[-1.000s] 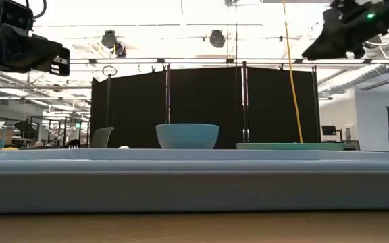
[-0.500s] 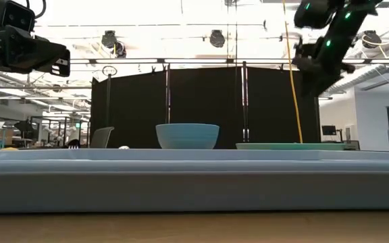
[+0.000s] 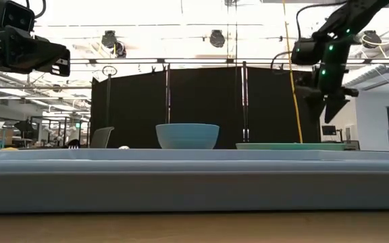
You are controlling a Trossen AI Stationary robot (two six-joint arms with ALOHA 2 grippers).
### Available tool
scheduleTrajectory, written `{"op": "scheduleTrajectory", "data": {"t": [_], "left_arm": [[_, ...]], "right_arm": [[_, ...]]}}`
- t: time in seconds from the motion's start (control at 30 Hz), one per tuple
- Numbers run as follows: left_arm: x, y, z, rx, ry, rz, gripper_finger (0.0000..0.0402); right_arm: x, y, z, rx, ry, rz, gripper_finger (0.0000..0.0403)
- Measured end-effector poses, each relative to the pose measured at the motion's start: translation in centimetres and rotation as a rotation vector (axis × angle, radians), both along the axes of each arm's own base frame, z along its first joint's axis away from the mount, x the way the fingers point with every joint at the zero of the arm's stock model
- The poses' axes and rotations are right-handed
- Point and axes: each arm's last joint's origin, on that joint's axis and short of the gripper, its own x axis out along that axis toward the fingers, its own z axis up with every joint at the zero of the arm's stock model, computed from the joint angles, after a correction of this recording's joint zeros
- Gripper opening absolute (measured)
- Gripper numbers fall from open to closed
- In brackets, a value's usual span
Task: Set up tray
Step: Put the light green plate on the blue serving tray
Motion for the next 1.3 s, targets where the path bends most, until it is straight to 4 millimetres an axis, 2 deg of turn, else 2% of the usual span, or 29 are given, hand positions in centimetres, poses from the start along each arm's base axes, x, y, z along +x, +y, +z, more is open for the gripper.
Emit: {"op": "scheduleTrajectory", "data": {"t": [0.3, 0.53, 0.87, 1.3], "left_arm": [[0.0, 0.0, 0.0, -0.002, 0.001, 0.000, 0.0021], [0.0, 0.0, -0.1, -0.007, 0.008, 0.000, 0.0021], [0.0, 0.0, -0.1, -0.006, 0.016, 0.000, 0.0021], [0.0, 0.0, -0.1, -0.003, 0.014, 0.000, 0.0021]], "right_arm": [[1.2, -1.8, -2.8, 0.061, 0.052, 0.027, 0.0240], [0.6, -3.1, -4.5, 0.123, 0.106, 0.013, 0.0239], [0.7, -4.3, -5.7, 0.183, -0.032, 0.044, 0.0221], [0.2, -3.7, -6.3, 0.182, 0.059, 0.016, 0.0161]]}}
